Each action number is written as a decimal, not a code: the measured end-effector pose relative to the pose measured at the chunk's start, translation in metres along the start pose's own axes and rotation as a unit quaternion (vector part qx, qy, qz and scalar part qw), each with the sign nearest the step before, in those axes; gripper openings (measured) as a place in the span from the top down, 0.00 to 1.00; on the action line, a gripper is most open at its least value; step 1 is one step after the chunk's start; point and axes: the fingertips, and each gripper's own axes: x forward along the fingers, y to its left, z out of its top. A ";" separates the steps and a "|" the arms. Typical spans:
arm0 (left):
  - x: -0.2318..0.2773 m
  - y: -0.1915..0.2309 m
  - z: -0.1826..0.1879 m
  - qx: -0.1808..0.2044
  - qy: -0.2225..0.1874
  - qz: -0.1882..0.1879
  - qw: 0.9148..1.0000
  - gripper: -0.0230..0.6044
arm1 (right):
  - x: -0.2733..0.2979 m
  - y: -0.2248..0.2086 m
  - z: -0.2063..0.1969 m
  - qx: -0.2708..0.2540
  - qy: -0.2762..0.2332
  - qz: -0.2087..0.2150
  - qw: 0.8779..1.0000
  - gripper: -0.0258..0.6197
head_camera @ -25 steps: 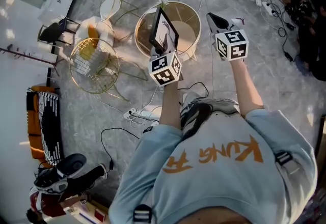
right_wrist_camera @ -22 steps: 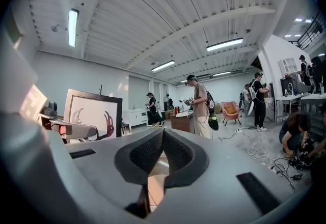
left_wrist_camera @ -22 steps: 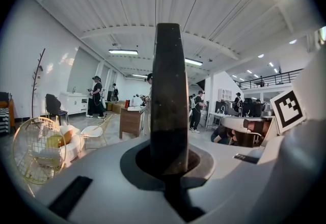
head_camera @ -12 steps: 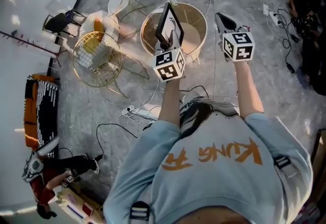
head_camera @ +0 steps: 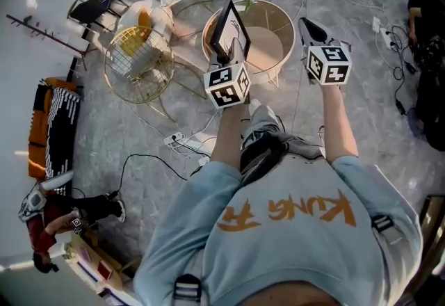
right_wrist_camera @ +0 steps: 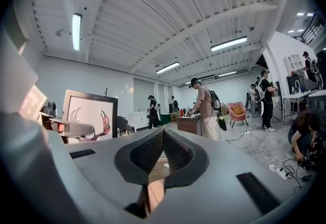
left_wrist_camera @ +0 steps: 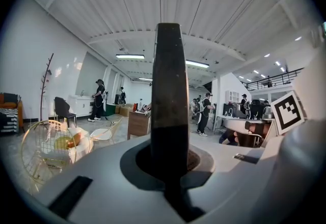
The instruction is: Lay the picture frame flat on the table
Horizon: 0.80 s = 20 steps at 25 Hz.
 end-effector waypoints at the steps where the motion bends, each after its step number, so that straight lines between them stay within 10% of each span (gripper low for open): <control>1: 0.002 0.003 -0.003 -0.005 0.002 0.000 1.000 0.92 | 0.003 0.000 -0.004 -0.001 0.005 0.000 1.000 0.96; 20: 0.157 0.104 -0.056 -0.113 0.060 -0.005 0.992 0.92 | 0.177 -0.010 -0.056 -0.012 0.085 0.007 0.996 0.96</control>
